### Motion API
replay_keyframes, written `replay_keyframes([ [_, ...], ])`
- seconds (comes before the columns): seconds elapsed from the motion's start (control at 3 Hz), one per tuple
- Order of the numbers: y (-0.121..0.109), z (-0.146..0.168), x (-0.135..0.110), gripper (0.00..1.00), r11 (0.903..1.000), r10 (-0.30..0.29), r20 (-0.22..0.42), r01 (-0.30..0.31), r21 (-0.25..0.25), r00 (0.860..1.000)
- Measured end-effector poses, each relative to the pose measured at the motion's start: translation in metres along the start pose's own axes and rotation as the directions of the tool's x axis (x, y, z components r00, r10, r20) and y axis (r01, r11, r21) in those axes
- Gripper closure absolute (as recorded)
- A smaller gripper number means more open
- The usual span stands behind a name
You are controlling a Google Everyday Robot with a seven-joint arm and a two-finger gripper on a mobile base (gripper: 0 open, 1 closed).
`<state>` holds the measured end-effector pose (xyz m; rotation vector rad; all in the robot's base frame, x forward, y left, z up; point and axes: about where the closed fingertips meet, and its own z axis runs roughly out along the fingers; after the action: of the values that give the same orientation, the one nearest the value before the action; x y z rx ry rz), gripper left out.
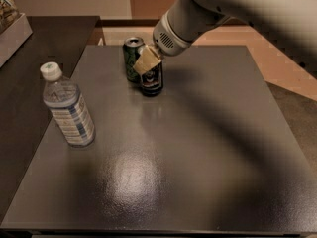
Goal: Move pepsi can near green can
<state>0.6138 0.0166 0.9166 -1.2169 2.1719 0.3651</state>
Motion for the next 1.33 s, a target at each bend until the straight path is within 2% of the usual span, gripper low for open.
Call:
replay_keyframes([
  [0.33,-0.0037,0.0016,0.0090,0.72,0.9997,0.023,0.022,-0.023,-0.006,0.999],
  [0.67,-0.0045,0.0046,0.0148,0.49,0.9995,0.030,0.052,-0.029,-0.015,0.998],
  [1.33,-0.0019,0.0054,0.0131,0.03,0.9996,0.025,0.051,-0.024,-0.018,0.998],
])
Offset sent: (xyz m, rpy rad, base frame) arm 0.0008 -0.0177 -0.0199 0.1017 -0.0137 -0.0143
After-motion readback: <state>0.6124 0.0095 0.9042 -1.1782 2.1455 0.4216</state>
